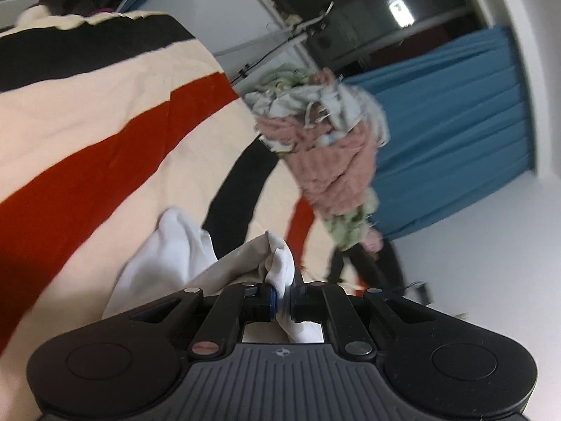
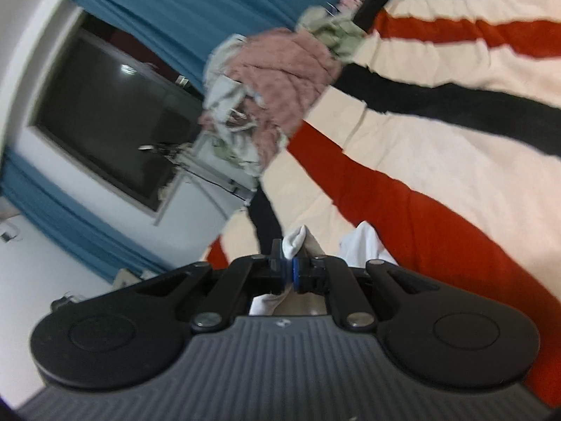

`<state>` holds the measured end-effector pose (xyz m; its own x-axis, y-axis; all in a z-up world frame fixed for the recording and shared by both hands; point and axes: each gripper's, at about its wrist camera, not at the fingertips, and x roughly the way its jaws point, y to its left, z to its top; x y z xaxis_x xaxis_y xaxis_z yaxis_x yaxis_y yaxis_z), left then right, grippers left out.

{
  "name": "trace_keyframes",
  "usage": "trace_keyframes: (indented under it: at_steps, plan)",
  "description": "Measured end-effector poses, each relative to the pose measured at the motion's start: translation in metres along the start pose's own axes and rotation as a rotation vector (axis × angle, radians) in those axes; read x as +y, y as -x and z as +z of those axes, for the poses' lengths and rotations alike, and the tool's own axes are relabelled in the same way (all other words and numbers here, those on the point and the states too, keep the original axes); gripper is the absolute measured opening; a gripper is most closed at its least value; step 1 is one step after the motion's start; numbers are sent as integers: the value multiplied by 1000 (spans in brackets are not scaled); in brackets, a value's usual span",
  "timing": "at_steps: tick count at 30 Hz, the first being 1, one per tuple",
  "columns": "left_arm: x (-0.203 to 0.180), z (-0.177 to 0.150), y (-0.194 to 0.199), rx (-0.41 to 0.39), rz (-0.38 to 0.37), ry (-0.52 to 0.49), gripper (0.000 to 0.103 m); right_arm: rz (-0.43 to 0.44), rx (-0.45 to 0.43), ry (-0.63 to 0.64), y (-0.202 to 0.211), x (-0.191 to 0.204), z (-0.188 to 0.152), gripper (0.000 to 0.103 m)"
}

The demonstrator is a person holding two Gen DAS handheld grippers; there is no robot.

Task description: Fold clothes

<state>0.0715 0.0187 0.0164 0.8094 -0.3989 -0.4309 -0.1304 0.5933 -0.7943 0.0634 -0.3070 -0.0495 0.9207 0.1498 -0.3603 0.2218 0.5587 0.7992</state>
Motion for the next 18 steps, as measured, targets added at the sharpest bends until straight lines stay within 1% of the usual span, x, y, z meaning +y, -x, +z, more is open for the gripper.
trace_keyframes:
  at_steps: [2, 4, 6, 8, 10, 11, 12, 13, 14, 15, 17, 18]
  plan:
    - [12, 9, -35, 21, 19, -11, 7, -11, 12, 19, -31, -9, 2, 7]
    - [29, 13, -60, 35, 28, 4, 7, 2, 36, 29, -55, -23, -1, 7]
    - [45, 16, -77, 44, 11, 19, 7, 9, 46, 46, -69, -33, -5, 7]
    - [55, 17, -90, 45, 14, 10, 7, 10, 59, 77, -80, -36, -8, 9]
    - [56, 17, -96, 50, 25, -40, 9, 25, 77, 88, -84, -35, -6, 11]
    - [57, 17, -98, 53, 22, -77, 13, 33, 91, 102, -86, -32, -4, 13]
    - [56, 17, -99, 60, 17, -111, 26, 39, 103, 122, -86, -30, -2, 27]
    - [55, 17, -100, 74, 9, -143, 36, 48, 115, 142, -85, -26, -1, 57]
    - [53, 17, -101, 83, 5, -176, 57, 63, 121, 167, -84, -23, -3, 73]
    - [49, 15, -100, 81, 8, -210, 72, 76, 124, 192, -82, -20, -4, 88]
    - [42, 10, -98, 77, 2, -277, 82, 94, 106, 269, -76, -13, -10, 87]
    - [39, 6, -98, 78, -4, -309, 82, 105, 101, 313, -74, -9, -13, 86]
